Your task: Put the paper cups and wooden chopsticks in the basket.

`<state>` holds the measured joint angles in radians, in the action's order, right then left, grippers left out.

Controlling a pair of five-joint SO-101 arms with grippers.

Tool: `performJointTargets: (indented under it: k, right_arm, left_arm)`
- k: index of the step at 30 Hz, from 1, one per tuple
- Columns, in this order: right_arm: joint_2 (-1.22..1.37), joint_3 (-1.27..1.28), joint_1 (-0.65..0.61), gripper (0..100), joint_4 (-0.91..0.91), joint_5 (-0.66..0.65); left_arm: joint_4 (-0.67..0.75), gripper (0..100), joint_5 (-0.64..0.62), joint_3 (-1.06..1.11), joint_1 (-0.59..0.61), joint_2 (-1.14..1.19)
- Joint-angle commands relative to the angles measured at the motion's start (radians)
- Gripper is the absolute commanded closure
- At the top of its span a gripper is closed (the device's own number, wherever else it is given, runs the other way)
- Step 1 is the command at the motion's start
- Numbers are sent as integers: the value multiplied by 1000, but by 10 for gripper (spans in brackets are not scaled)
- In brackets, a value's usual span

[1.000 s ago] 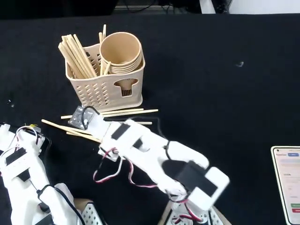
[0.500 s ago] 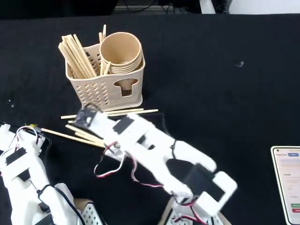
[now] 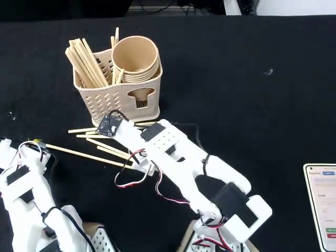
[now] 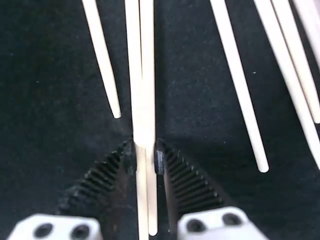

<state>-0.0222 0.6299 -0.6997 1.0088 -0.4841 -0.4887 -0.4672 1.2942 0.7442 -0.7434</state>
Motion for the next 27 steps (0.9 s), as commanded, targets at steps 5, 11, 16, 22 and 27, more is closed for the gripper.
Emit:
performJointTargets:
  k: [5, 11, 16, 22, 27]
  right_arm:
    - [-58, -5, -52, 769, -51, 81]
    - [5, 13, -143, 769, -305, 207]
    - [153, -73, -170, 769, -338, 203]
    - [291, -257, -157, 778, -153, 201]
    - [306, -275, -155, 995, -138, 201]
  left_arm:
    - [14, 787, 0, -10, -2, -8]
    - [17, 787, 0, -10, -2, -8]
    - [15, 787, 0, -10, -2, -9]
    - [12, 787, 0, -10, -2, -12]
    - [12, 787, 0, -10, -2, -12]
